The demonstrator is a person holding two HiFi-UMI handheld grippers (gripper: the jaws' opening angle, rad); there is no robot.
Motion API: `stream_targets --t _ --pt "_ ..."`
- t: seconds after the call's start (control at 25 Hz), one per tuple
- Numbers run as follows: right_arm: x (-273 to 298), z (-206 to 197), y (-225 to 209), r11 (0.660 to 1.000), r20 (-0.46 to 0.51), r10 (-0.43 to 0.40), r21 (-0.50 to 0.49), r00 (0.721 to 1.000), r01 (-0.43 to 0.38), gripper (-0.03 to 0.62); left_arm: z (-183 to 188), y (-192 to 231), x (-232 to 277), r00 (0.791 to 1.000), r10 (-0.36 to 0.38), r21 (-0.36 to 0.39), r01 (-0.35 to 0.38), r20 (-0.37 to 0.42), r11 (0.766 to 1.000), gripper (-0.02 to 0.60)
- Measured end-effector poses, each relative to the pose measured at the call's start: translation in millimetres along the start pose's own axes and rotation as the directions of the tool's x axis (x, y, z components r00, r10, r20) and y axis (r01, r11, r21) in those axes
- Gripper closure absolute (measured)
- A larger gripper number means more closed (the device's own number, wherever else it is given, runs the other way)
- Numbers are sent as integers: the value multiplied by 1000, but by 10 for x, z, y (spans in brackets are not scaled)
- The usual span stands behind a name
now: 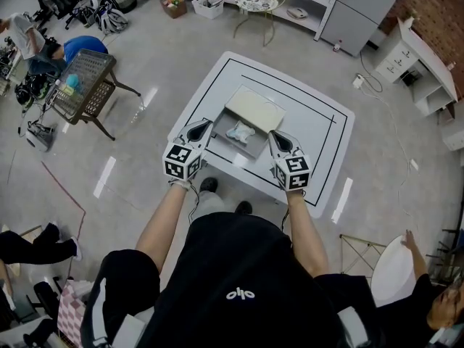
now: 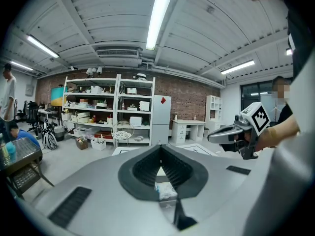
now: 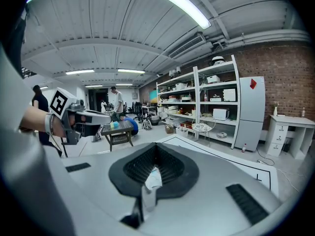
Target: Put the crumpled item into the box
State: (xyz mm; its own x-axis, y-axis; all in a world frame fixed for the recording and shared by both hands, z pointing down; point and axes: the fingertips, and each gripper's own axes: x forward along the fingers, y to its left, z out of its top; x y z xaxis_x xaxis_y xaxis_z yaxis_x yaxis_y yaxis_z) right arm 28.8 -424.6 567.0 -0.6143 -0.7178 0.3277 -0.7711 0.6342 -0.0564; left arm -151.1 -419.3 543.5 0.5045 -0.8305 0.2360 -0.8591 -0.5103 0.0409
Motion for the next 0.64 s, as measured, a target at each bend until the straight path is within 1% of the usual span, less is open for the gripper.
stream_targets --t 0.64 --pt "-10 -25 -9 1000 1 -1 5 1000 1 585 -10 -12 -8 1000 1 0 -1 7 1000 574"
